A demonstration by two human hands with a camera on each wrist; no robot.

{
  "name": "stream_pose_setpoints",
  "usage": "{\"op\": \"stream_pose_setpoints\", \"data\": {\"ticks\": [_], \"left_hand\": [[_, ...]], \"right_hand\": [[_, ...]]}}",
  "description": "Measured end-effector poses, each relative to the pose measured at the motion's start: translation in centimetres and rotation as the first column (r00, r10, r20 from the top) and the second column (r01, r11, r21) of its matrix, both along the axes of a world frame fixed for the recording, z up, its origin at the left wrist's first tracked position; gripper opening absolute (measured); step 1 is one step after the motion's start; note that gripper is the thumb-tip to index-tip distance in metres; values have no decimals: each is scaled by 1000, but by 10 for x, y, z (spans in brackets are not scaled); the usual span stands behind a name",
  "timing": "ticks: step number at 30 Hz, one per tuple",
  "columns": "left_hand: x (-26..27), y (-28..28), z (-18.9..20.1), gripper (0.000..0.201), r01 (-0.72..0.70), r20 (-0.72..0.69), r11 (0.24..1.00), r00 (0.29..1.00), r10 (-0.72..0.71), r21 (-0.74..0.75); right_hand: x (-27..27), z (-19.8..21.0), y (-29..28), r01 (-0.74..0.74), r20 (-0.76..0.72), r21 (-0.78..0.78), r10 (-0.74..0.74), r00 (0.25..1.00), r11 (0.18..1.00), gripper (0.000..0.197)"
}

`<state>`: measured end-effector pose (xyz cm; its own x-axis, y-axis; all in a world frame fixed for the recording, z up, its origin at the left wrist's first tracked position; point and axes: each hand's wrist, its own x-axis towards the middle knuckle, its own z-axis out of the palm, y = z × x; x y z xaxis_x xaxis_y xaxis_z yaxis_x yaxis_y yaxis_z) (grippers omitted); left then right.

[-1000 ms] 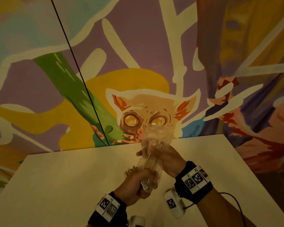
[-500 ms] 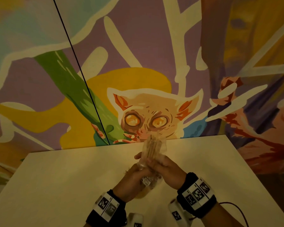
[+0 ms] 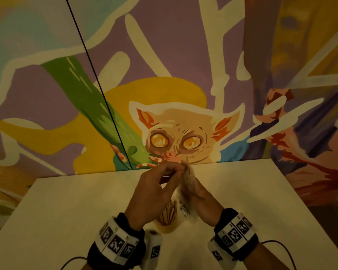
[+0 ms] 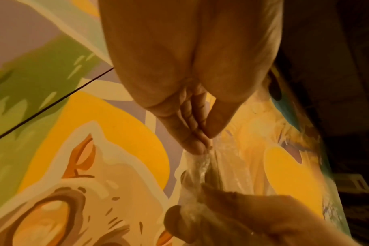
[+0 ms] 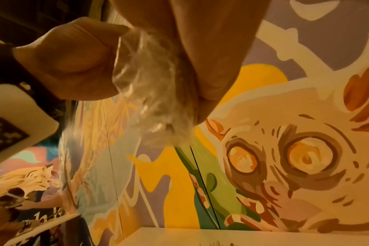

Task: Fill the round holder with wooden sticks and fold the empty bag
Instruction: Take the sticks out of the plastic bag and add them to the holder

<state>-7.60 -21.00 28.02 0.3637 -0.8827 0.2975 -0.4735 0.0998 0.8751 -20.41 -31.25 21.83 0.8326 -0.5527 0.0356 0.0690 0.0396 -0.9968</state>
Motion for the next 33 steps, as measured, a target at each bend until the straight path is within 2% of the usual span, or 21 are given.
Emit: {"op": "stream_pose_setpoints", "data": {"ticks": [3, 6, 8, 11, 13, 15, 18, 22, 24, 27, 33], "left_hand": [[-3, -4, -3, 15, -81, 1, 997, 997, 81, -1], [-3, -7, -4, 20, -139, -32, 989, 990, 141, 58], [0, -9, -5, 21, -129, -124, 985, 982, 142, 111], [8, -9, -6, 19, -52, -370, 997, 926, 72, 63], [12, -8, -5, 17, -43, -452, 999, 890, 50, 26], [14, -9, -5, 19, -51, -423, 998, 904, 60, 33], [12, -9, -1, 24, -14, -308, 996, 951, 40, 86], [12, -7, 5, 29, 126, -194, 977, 977, -91, 173], [16, -6, 7, 31, 153, -203, 972, 972, -115, 181], [21, -5, 8, 34, 165, -288, 969, 952, -107, 186], [26, -4, 1, 20, 226, -294, 946, 943, -152, 234]], "right_hand": [[1, -1, 0, 43, 19, 26, -44, 999, 999, 43], [1, 4, 0, 171, -41, 107, -167, 985, 979, 30], [2, 6, -1, 232, -115, 116, -219, 969, 966, 47], [2, 4, -4, 259, -120, 181, -240, 963, 949, 65], [3, 3, -4, 288, -94, 223, -273, 957, 931, 61], [2, 2, -4, 250, -58, 225, -243, 968, 942, 52], [5, 7, -1, 213, 17, 133, -217, 976, 968, 42], [9, 2, -2, 229, 102, 25, -230, 968, 973, 45], [10, -6, -3, 228, 118, 3, -226, 967, 974, 38], [8, -10, -2, 210, 69, -81, -205, 976, 974, 20], [4, -12, -3, 133, -142, -357, -194, 971, 925, 16]]}}
